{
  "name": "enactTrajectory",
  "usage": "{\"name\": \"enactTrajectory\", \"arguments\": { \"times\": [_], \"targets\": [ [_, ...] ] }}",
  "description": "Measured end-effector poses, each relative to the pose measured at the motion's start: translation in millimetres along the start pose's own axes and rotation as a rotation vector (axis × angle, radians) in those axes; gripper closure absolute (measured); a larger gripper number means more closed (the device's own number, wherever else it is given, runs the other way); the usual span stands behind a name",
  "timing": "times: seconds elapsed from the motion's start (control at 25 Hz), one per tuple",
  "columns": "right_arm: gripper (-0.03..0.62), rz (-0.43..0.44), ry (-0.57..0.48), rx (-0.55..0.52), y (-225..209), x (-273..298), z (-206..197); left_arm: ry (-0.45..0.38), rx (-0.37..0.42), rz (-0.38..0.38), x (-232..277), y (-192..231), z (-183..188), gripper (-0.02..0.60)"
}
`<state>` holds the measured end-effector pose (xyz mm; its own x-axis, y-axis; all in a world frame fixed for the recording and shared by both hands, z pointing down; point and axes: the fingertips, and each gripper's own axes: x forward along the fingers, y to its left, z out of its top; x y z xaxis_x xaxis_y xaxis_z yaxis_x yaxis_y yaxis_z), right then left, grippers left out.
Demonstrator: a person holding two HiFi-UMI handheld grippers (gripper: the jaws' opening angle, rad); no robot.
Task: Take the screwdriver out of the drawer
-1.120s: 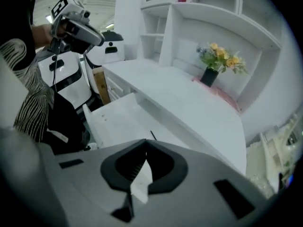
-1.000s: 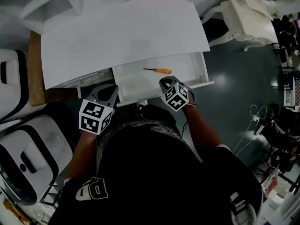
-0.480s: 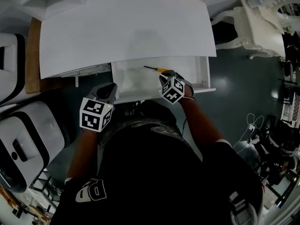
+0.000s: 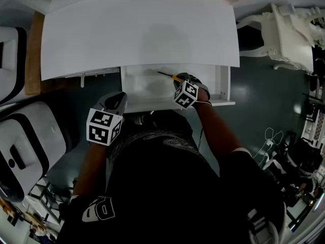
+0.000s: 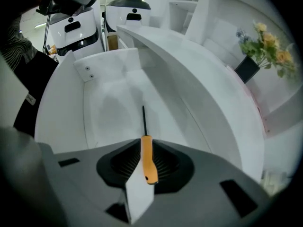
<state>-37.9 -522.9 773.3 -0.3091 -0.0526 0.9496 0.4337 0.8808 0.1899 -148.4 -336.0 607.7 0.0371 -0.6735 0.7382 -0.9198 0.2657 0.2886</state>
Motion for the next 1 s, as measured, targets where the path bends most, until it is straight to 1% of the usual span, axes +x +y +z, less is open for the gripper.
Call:
{"name": "enactTrajectory", "arguments": {
  "times": [0.12, 0.24, 0.48, 0.84, 1.0],
  "targets": [
    [0.508, 0.012, 0.033, -0.048, 1.4, 13.7, -4.1, 0.004, -0.025, 0.017, -0.9, 5.2, -2.7, 0.568],
    [0.503, 0.041, 0.063, -0.091, 5.3, 24.7, -7.3, 0.006, -0.035, 0.026, -1.7, 9.4, -5.2, 0.568],
    [0.5, 0.06, 0.099, -0.166, 5.9, 36.7, -10.1, 0.015, -0.053, 0.04, -4.8, 12.4, -11.9, 0.568],
    [0.503, 0.11, 0.138, -0.234, 5.4, 44.8, -7.6, 0.01, -0.074, 0.061, -8.4, 14.9, -13.1, 0.568],
    [0.514, 0.122, 0.132, -0.223, 6.6, 45.6, -8.3, 0.0, -0.075, 0.066, -8.8, 13.9, -11.1, 0.568]
  ]
}}
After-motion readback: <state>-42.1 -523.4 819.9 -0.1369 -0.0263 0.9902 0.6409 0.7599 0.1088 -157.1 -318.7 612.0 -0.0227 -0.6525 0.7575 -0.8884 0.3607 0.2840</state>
